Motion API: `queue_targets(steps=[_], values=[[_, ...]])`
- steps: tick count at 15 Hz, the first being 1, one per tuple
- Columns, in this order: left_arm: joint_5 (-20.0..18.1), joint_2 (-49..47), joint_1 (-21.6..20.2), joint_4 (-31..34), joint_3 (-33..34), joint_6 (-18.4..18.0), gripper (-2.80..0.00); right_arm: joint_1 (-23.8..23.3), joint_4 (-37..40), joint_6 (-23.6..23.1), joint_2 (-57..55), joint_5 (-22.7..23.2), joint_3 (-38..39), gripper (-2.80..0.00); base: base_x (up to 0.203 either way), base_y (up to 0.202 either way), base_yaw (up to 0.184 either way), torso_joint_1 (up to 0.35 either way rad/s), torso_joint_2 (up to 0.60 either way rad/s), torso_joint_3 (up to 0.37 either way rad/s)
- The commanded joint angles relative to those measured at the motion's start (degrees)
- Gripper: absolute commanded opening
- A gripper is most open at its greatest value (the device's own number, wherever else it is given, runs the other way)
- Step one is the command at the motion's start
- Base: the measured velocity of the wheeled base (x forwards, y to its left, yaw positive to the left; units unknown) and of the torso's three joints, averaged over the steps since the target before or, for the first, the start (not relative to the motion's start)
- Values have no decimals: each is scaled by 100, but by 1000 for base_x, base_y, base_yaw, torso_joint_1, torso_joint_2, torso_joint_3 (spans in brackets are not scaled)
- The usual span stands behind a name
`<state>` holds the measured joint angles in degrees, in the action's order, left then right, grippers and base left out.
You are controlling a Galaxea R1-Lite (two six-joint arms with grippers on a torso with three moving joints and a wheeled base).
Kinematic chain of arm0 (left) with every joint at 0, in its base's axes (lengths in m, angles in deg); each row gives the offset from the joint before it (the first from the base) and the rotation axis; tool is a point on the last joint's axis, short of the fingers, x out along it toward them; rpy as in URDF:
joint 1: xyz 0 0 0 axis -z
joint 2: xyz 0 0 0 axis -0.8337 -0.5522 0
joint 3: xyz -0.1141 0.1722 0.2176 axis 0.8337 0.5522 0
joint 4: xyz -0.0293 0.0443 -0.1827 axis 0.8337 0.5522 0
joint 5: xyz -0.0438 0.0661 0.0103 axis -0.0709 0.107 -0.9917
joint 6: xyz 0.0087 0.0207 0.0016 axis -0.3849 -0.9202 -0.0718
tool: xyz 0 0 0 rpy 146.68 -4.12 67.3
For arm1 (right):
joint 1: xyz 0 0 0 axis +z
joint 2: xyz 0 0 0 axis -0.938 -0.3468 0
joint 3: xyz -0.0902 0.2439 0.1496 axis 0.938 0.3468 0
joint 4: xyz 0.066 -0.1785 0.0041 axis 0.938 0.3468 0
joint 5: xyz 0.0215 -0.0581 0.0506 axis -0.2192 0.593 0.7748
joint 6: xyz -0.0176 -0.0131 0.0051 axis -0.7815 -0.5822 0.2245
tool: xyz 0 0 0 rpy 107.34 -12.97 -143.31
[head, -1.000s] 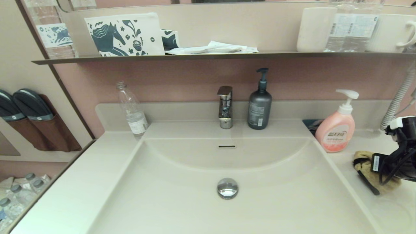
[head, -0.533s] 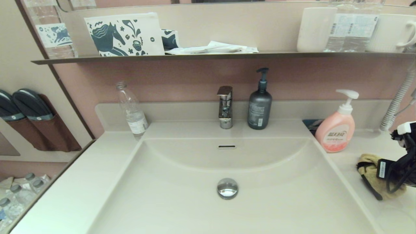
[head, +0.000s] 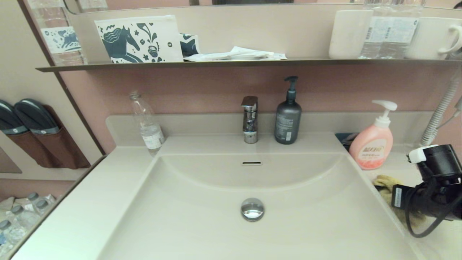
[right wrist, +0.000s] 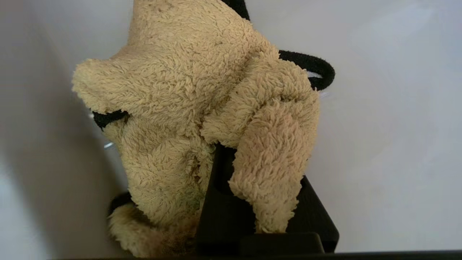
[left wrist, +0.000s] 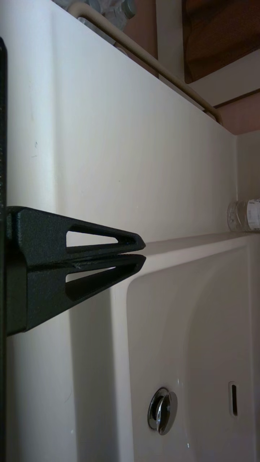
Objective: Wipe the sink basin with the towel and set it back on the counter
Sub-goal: Wipe the sink
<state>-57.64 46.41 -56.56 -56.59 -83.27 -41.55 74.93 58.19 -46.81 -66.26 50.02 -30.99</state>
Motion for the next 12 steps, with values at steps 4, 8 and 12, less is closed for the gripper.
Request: queue_targets(steps=[4, 8, 12], values=[[-2, -1, -1, 1, 1, 0, -280, -229, 3, -59, -43, -59, 71, -280, 0, 0, 0, 0, 0, 0], [-2, -1, -1, 1, 1, 0, -280, -1088, -61, -569, -46, 29, -21, -280, 0, 0, 0, 0, 0, 0], [-2, -1, -1, 1, 1, 0, -280, -1622, -79, -868, -50, 218, -229, -280, 0, 0, 0, 0, 0, 0]])
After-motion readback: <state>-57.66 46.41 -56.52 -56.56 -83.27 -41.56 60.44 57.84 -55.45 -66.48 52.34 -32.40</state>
